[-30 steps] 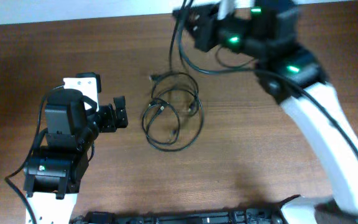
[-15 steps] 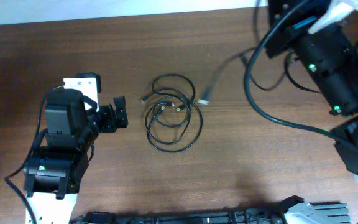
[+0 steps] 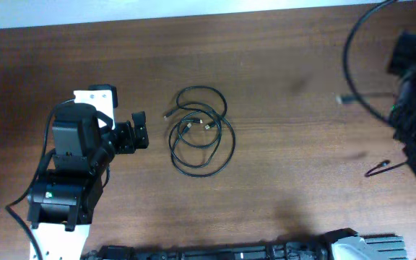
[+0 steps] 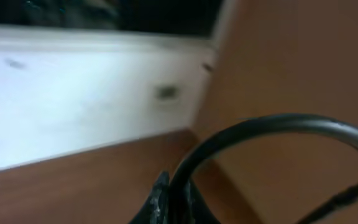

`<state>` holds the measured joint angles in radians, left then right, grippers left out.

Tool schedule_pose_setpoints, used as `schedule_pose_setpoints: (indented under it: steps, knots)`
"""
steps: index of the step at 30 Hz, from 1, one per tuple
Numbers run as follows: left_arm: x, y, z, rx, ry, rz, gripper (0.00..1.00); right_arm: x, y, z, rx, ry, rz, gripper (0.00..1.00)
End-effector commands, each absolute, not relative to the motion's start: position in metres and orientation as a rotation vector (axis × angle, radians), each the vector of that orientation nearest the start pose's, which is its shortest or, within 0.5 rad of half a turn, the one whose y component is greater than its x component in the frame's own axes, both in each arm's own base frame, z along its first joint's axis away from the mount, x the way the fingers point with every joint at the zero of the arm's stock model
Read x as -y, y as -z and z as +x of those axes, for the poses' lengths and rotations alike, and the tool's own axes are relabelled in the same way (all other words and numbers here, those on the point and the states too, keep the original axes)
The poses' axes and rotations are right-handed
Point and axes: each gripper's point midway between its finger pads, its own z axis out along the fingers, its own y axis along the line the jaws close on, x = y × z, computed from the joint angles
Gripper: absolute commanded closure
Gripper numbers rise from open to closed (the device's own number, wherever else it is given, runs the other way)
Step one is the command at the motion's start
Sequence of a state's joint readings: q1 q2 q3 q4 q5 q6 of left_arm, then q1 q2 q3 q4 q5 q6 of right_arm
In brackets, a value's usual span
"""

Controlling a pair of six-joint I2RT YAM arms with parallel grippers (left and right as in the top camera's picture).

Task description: Untangle cables

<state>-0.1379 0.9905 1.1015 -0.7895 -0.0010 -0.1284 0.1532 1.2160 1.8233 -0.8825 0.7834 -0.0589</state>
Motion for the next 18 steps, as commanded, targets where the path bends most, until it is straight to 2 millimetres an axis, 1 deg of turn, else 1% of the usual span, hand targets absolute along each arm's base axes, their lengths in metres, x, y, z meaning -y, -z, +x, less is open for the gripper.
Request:
schedule_pose_setpoints:
  steps: [1, 3, 9, 11, 13, 16, 18]
  knots:
    - [0.039, -0.270, 0.301, -2.243, 0.139, -0.014, 0.01, 0.130, -0.484, 0.289, -1.816, 0.749, 0.507, 0.96]
    - [0.039, -0.270, 0.301, -2.243, 0.139, -0.014, 0.01, 0.156, -0.468, 0.288, -1.857, 0.720, 0.592, 0.96]
    - [0.039, -0.270, 0.301, -2.243, 0.139, -0.014, 0.01, 0.221, -0.420, 0.282, -1.950, 0.576, 0.832, 0.96]
    - [0.039, -0.270, 0.301, -2.243, 0.139, -0.014, 0.01, 0.237, -0.400, 0.280, -1.994, 0.499, 0.897, 0.96]
    - [0.039, -0.270, 0.301, -2.243, 0.139, -0.014, 0.01, 0.252, -0.378, 0.272, -2.046, 0.429, 0.976, 0.96]
    - [0.039, -0.270, 0.301, -2.243, 0.139, -0.014, 0.01, 0.273, -0.355, 0.257, -2.096, 0.430, 1.083, 0.96]
    - [0.039, -0.270, 0.301, -2.243, 0.139, -0.014, 0.01, 0.288, -0.344, 0.246, -2.105, 0.443, 1.149, 0.96]
